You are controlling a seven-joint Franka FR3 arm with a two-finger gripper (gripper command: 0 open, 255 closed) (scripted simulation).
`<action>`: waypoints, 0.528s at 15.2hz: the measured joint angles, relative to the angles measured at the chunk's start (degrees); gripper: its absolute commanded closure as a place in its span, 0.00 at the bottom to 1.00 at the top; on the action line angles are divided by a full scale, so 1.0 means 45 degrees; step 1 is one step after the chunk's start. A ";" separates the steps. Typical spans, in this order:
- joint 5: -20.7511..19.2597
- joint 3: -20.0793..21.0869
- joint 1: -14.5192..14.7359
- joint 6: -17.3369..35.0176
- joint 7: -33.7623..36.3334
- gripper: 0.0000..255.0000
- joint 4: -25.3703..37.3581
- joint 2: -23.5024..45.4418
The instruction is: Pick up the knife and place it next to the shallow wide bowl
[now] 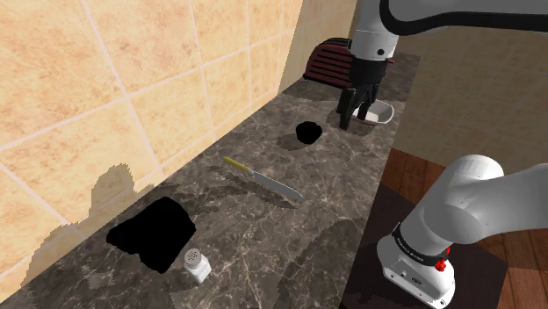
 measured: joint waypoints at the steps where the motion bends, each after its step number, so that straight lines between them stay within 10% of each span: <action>1: 0.0000 0.0000 0.0000 0.0000 0.0000 0.00 0.0000 0.0000; 8: 0.0444 0.1102 0.0610 0.2345 0.0280 0.00 -0.0223 0.2006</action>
